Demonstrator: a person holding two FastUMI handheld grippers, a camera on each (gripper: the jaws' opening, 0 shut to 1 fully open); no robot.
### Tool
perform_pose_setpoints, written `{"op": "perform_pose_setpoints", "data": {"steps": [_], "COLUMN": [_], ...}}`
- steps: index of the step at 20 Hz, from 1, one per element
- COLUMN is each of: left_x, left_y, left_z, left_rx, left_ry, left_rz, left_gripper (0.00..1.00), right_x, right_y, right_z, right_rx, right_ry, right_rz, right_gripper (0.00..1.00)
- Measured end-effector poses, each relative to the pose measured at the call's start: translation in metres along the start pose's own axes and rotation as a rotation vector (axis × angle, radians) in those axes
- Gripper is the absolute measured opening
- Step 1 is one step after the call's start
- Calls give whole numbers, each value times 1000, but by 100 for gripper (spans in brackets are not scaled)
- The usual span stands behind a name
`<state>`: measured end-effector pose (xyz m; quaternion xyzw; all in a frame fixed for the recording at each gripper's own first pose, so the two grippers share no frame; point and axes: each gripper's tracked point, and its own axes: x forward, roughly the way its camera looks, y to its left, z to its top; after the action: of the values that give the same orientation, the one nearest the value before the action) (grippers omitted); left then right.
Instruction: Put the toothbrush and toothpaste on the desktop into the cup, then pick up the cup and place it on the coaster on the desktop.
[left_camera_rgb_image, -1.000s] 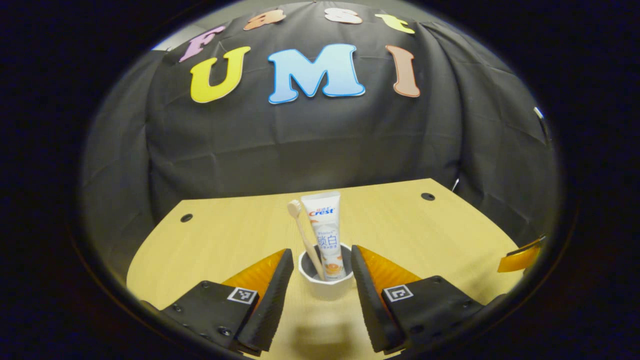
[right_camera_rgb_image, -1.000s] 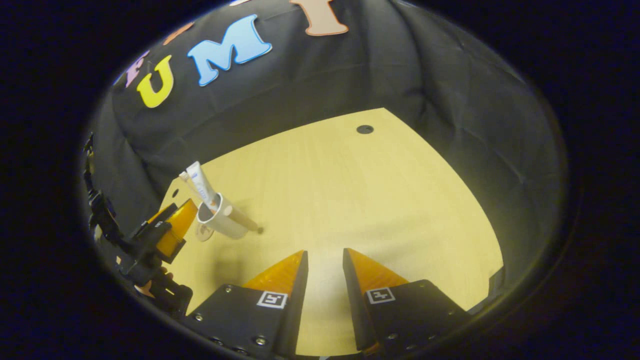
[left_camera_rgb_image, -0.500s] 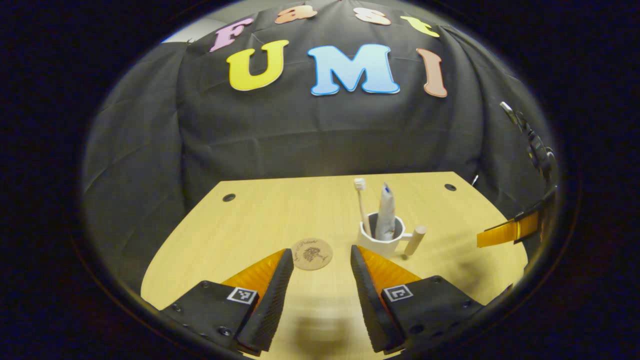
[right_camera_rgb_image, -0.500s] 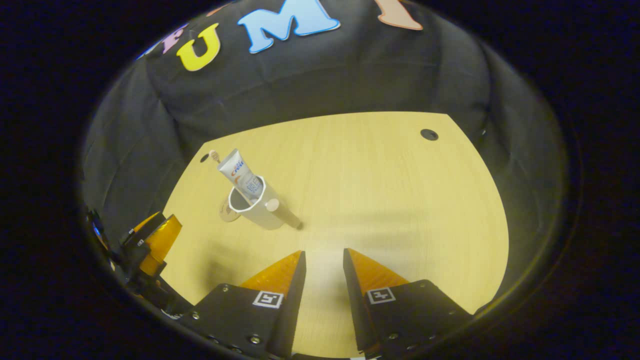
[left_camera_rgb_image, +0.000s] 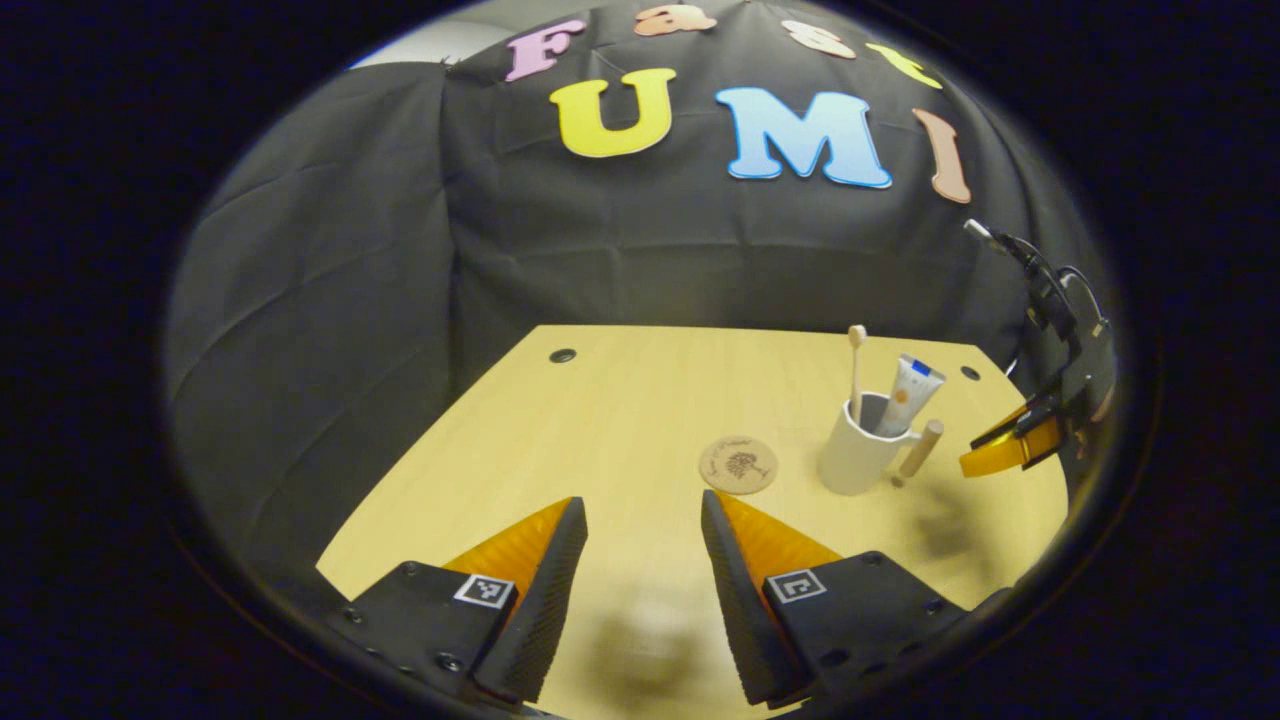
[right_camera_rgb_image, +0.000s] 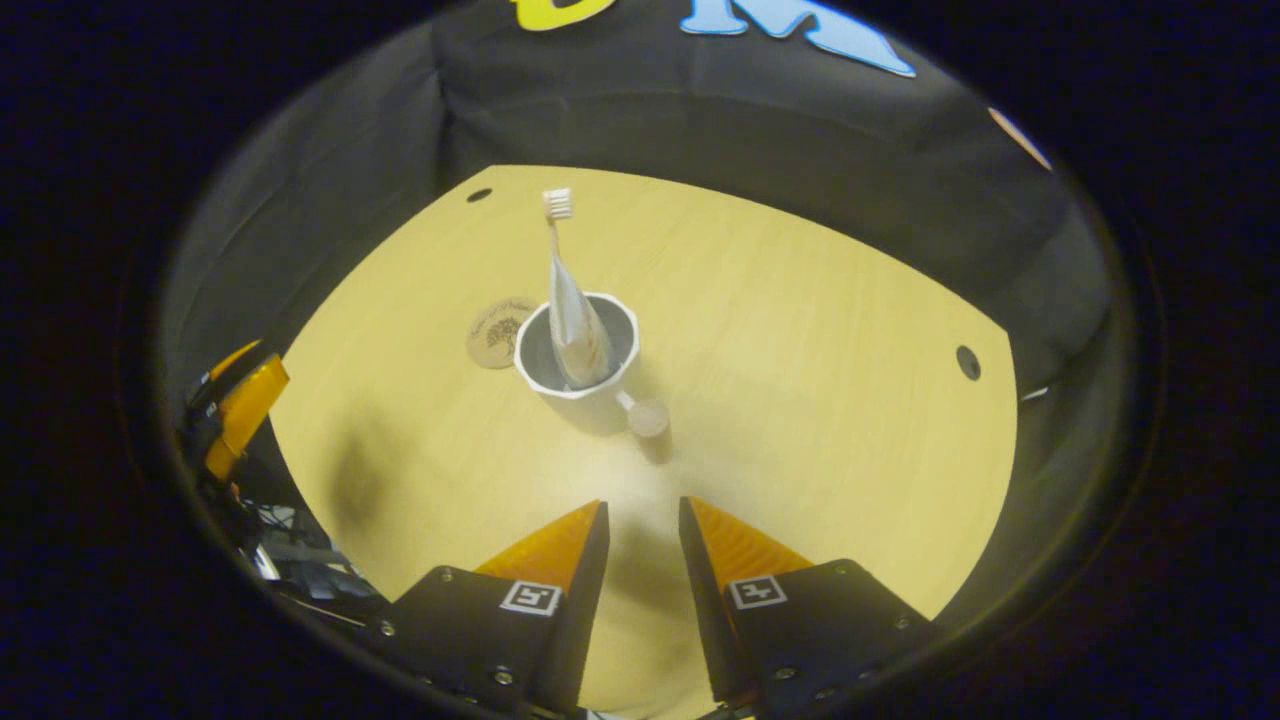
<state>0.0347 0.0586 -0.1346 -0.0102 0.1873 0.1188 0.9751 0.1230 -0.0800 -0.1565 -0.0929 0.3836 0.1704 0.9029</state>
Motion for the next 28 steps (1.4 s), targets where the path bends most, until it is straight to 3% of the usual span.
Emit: {"op": "perform_pose_setpoints", "data": {"steps": [2, 9, 21, 23, 26, 28], "left_x": [-4, -9, -10, -9, -9, -8], "left_y": [17, 61, 87, 89, 91, 92], "left_z": [-8, -35, -51, -52, -55, -55], "left_rx": [-27, -76, -94, -97, -110, -119], "left_ry": [19, 92, 138, 140, 146, 148], "left_rz": [35, 110, 145, 149, 149, 150], "left_gripper": [77, 77, 77, 77, 77, 77], "right_x": [11, 41, 68, 67, 66, 67], "right_y": [6, -8, -10, -10, -6, -7], "right_z": [3, 27, 42, 44, 41, 40], "right_rx": [-13, -137, -295, -301, -291, -271], "right_ry": [36, 68, 192, 207, 227, 242], "right_rz": [15, -73, -38, -31, -9, -7], "right_gripper": [46, 48, 49, 47, 29, 25]}}
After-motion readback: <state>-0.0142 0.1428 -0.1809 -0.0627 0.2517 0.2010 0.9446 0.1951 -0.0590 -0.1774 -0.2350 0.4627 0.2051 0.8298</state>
